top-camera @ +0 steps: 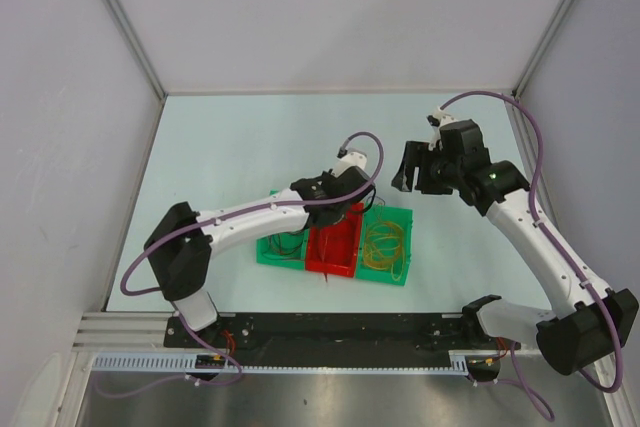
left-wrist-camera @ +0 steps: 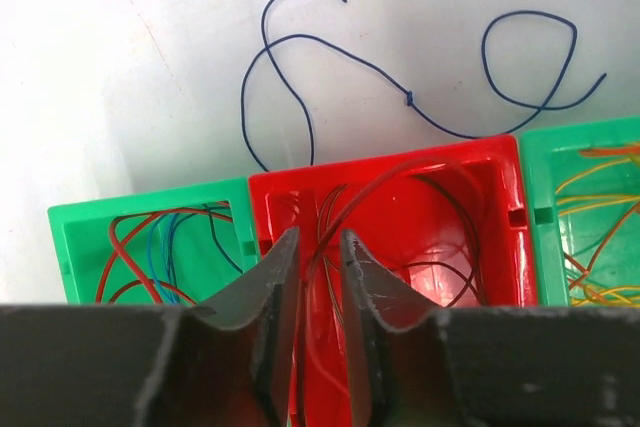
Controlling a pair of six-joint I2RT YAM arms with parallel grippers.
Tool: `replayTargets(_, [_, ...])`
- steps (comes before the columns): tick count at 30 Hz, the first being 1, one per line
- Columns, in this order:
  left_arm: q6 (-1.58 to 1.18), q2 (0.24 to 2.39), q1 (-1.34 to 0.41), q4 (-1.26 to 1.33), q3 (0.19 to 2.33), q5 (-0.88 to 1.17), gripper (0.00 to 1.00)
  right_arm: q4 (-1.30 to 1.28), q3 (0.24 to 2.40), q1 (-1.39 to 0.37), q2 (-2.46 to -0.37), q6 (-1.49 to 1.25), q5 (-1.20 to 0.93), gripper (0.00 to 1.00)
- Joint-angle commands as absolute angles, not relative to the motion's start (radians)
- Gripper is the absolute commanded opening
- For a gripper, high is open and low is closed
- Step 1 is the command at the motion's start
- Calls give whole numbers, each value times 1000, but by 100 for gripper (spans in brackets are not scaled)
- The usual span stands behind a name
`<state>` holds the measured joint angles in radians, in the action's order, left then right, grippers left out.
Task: Untangle the cables
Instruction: Place the cable in the bin.
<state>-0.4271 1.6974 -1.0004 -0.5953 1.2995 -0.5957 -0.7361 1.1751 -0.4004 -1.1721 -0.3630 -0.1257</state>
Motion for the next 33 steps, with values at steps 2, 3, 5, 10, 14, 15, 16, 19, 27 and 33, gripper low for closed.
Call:
replayTargets(2, [-377,1680,-963,-560,1365,-554,35,-729,1173,-408,-1123,-377,-135,74])
replayTargets(3, [-371,1663,-962,-560,1373,-552,41,-727,1173,-414,-1117,-374,-141,75])
replayTargets(5, [-356,1648,-959,-552,1377,-546,47,-718,1172,-432,-1114,-370,-159,75])
replayTargets(10, [-357,1606,-942,-571,1394,-551,62,-698,1173,-581,-1115,-376,-128,75])
replayTargets(14, [-364,1557,-920,-592,1402,-555,67,-690,1170,-750,-1120,-405,-62,74])
replayTargets(15, [-368,1545,-913,-601,1401,-564,68,-683,1166,-788,-1117,-411,-46,74])
replayTargets(16, [-382,1530,-898,-620,1399,-571,68,-672,1148,-878,-1114,-416,-17,74])
replayTargets(19, [-425,1450,-856,-656,1385,-566,69,-589,1093,-1039,-1086,-437,67,74])
replayTargets(27, [-462,1243,-750,-771,1330,-555,73,-374,996,-1276,-1139,-439,63,79])
replayTargets(33, [-445,1118,-744,-834,1276,-577,75,-264,997,-1295,-1307,-422,25,78])
